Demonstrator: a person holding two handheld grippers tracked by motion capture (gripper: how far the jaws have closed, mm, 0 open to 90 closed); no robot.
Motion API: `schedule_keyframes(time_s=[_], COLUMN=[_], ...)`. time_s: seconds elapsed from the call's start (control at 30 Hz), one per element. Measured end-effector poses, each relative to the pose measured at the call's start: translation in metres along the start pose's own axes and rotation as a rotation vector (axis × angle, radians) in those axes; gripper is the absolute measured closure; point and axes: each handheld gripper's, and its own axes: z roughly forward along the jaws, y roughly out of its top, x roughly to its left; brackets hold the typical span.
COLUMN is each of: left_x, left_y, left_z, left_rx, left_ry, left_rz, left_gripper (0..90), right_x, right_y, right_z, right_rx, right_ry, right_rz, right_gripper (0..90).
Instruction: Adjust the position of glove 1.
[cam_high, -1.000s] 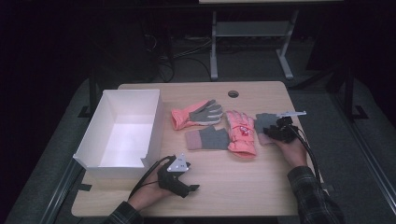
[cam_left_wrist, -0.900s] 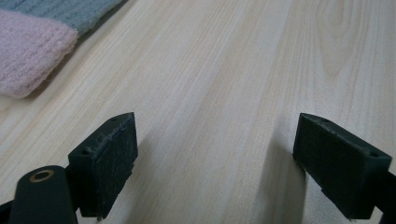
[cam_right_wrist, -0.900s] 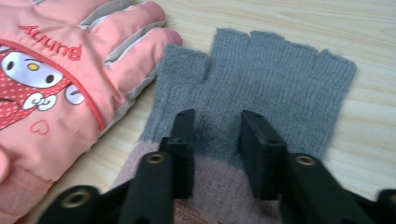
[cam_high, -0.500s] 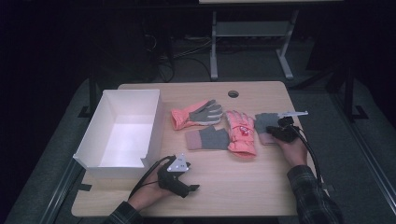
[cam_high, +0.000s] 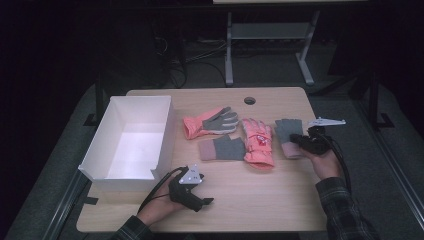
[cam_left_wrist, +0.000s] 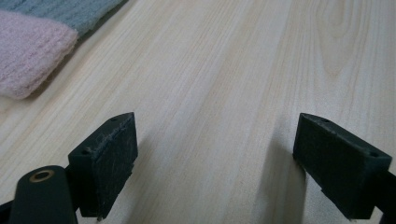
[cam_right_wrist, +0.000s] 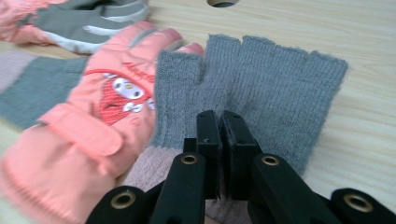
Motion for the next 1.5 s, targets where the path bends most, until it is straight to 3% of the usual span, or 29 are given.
schedule_keyframes(time_s=[0.2,0.57,0.67,0.87,1.07,1.2,1.5], left_x=[0.0,0.0,0.0,0.0,0.0,0.0,-0.001], left_y=[0.0,0.0,0.0,0.0,0.0,0.0,0.0], left_z=[0.0,0.0,0.0,0.0,0.0,0.001,0.001], left_rx=[0.001,-0.001,-0.003,-0.004,-0.004,-0.008,-0.012], left_ry=[0.0,0.001,0.004,0.001,0.001,0.001,0.002], left_rz=[0.0,0.005,0.005,-0.002,-0.002,-0.006,-0.013], left_gripper=[13.1,13.2,13.2,13.2,13.2,13.2,13.2], right_x=[0.016,0.047,0.065,0.084,0.11,0.126,0.154], right_y=[-0.002,-0.013,-0.018,-0.024,-0.032,-0.038,-0.049], right_z=[-0.016,-0.036,-0.039,-0.037,-0.032,-0.024,-0.007], right_rx=[-0.017,-0.013,-0.004,0.018,0.041,0.073,0.14], right_ry=[0.03,0.132,0.177,0.231,0.325,0.362,0.439], right_rz=[-0.032,-0.077,-0.109,-0.154,-0.211,-0.261,-0.32], right_gripper=[86.3,86.3,86.3,86.2,86.2,86.1,86.1])
